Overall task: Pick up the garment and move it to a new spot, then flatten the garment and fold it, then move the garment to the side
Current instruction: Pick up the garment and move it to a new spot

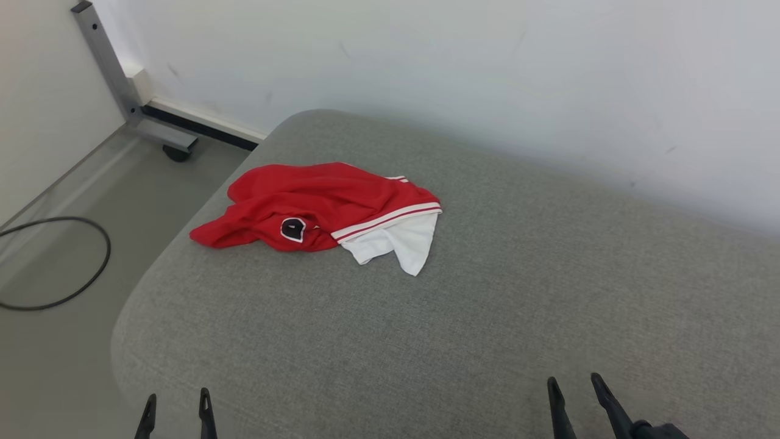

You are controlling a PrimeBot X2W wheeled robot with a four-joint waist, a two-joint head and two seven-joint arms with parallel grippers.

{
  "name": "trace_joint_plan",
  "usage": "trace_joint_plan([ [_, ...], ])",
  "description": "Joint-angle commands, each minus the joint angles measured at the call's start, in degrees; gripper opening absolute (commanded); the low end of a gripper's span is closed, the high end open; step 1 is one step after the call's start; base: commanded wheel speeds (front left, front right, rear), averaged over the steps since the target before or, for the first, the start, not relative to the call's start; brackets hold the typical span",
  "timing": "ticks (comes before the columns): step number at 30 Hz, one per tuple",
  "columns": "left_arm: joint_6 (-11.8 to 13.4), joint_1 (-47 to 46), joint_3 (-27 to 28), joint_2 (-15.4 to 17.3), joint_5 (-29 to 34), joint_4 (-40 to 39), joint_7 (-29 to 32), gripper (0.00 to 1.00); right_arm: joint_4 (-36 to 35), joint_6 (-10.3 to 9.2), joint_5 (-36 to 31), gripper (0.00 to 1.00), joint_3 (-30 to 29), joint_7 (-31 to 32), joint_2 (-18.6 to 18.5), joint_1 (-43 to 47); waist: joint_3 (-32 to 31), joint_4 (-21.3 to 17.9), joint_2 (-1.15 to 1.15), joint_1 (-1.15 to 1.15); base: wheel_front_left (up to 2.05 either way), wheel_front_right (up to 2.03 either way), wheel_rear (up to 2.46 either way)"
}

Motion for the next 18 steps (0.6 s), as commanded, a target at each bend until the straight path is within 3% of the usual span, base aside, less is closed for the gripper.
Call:
trace_joint_plan([
  [1, 0.5, 0.7, 0.18, -0.1, -0.36, -0.33, -0.18, 1.0, 0.1, -0.12, -0.33, 1.0, 0.31, -0.01, 0.14, -0.8, 1.1, 1.28, 0.0, 0.0, 0.0, 0.0, 0.0],
  [8, 2.31, 1.83, 1.11, -0.09, -1.56, -2.14, -0.18, 1.0, 1.35, -0.12, -1.01, 1.0, 2.1, -0.01, 0.14, -3.28, 1.96, 1.88, 0.0, 0.0, 0.0, 0.0, 0.0],
  [14, -0.46, -1.36, 1.92, -0.09, -1.36, -0.3, -0.18, 1.0, 0.58, -0.12, -0.22, 1.0, 0.29, -0.01, 0.13, -1.35, 0.32, 0.65, 0.0, 0.0, 0.0, 0.0, 0.0],
  [18, -1.82, -4.79, 3.04, -0.06, -1.44, 0.36, -0.18, 1.0, -0.25, -0.12, -0.63, 1.0, 0.4, -0.01, 0.13, -1.54, 0.82, -3.45, 0.0, 0.0, 0.0, 0.0, 0.0],
])
